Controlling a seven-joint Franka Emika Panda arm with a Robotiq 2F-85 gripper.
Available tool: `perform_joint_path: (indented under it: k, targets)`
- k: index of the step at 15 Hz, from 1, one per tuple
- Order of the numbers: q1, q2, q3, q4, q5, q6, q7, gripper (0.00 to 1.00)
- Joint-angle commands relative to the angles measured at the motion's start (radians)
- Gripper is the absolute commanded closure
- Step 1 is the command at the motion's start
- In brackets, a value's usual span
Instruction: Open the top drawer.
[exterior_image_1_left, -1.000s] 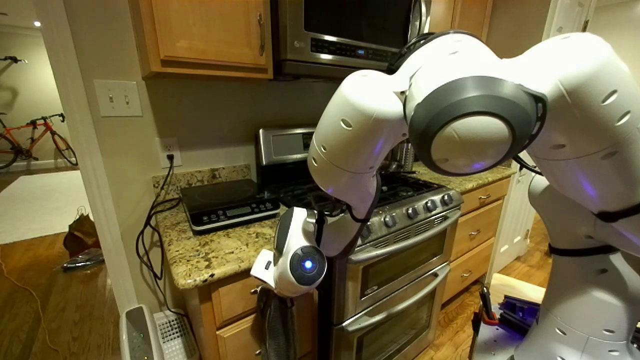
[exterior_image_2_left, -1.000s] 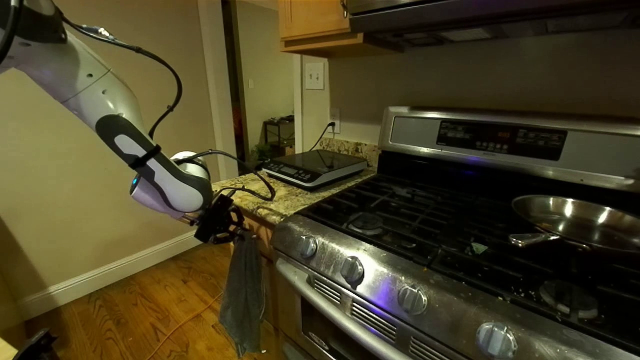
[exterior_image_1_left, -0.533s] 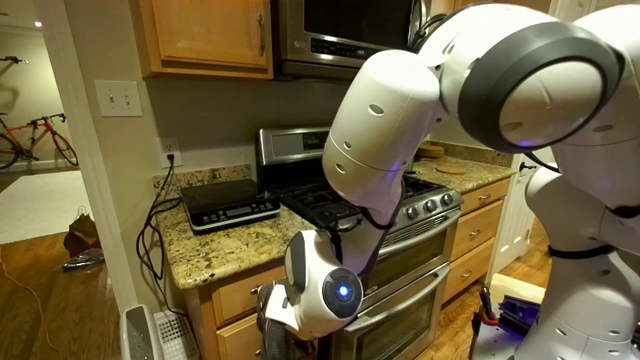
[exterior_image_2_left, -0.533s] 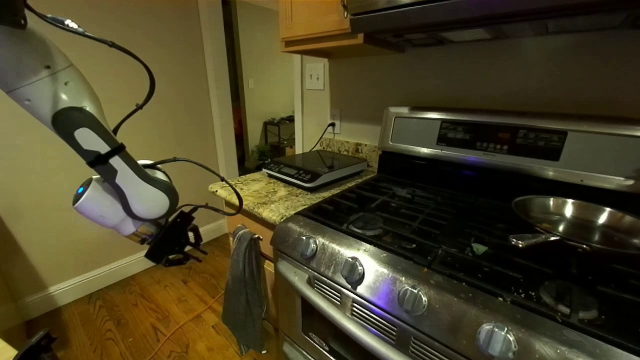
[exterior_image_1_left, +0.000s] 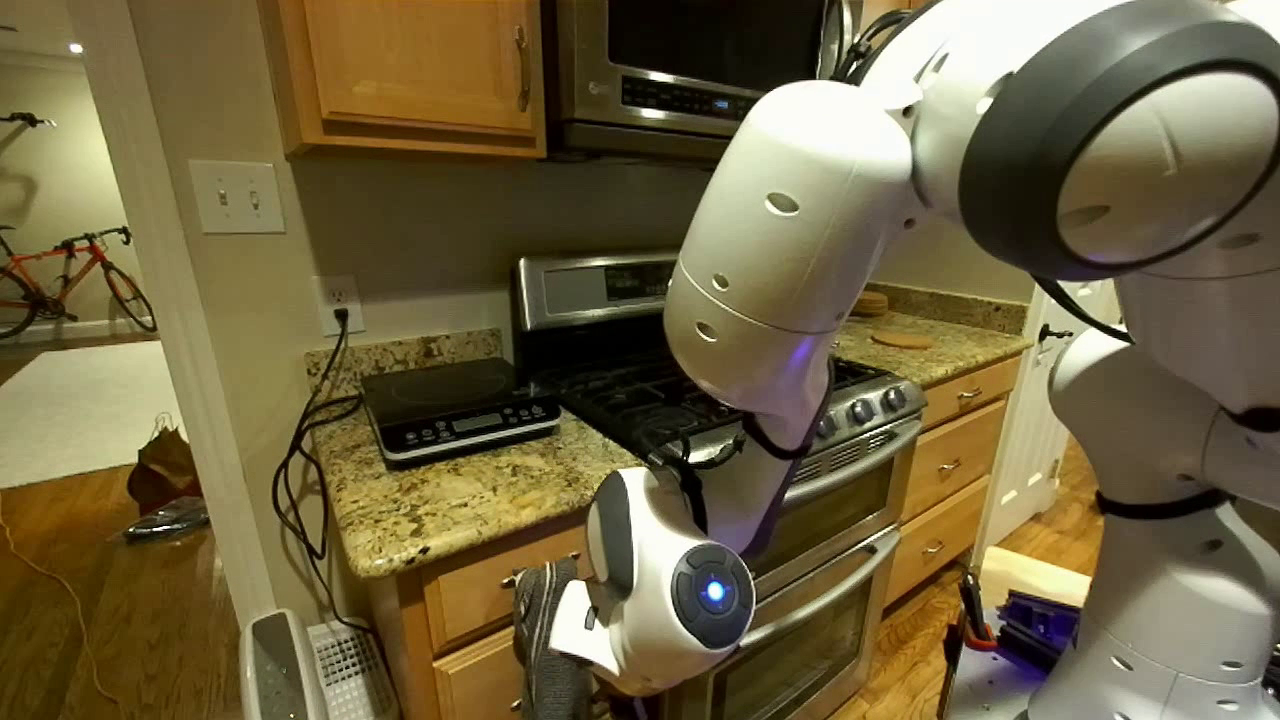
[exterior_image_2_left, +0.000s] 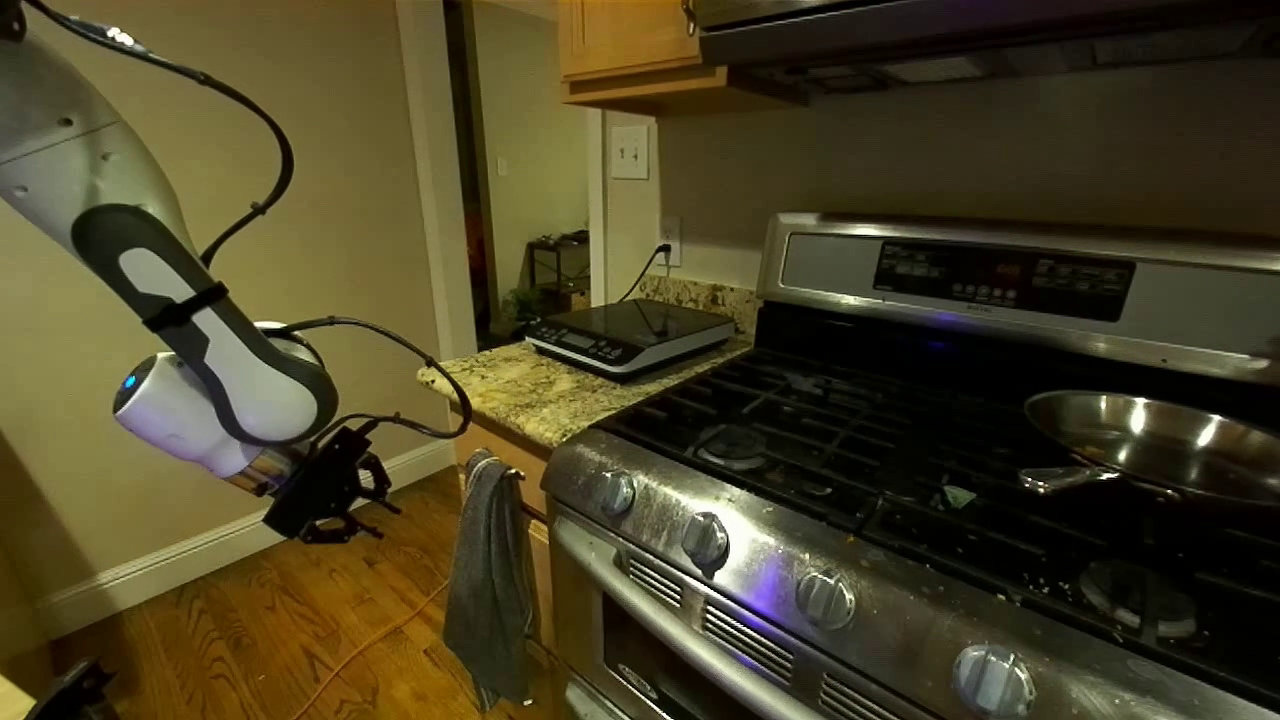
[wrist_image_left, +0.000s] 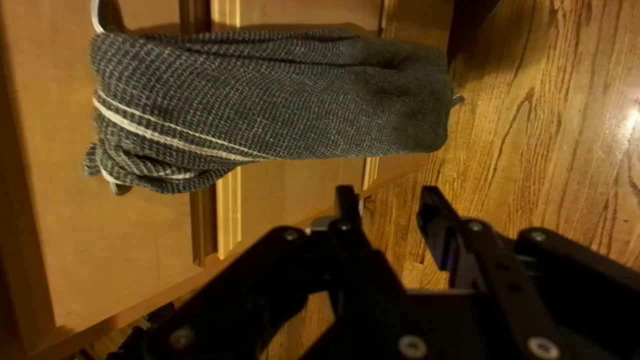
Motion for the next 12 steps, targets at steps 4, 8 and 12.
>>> perform_joint_path:
  k: [4, 8, 12]
  targets:
    - [0.011, -0.063, -0.094, -0.021, -0.024, -0.088, -0.004, 0.12]
    - [-0.006, -0.029, -0.131, 0.023, -0.014, -0.109, -0.005, 0.0]
    - [-0.032, -0.002, -0.143, 0.073, -0.006, -0.101, 0.002, 0.0]
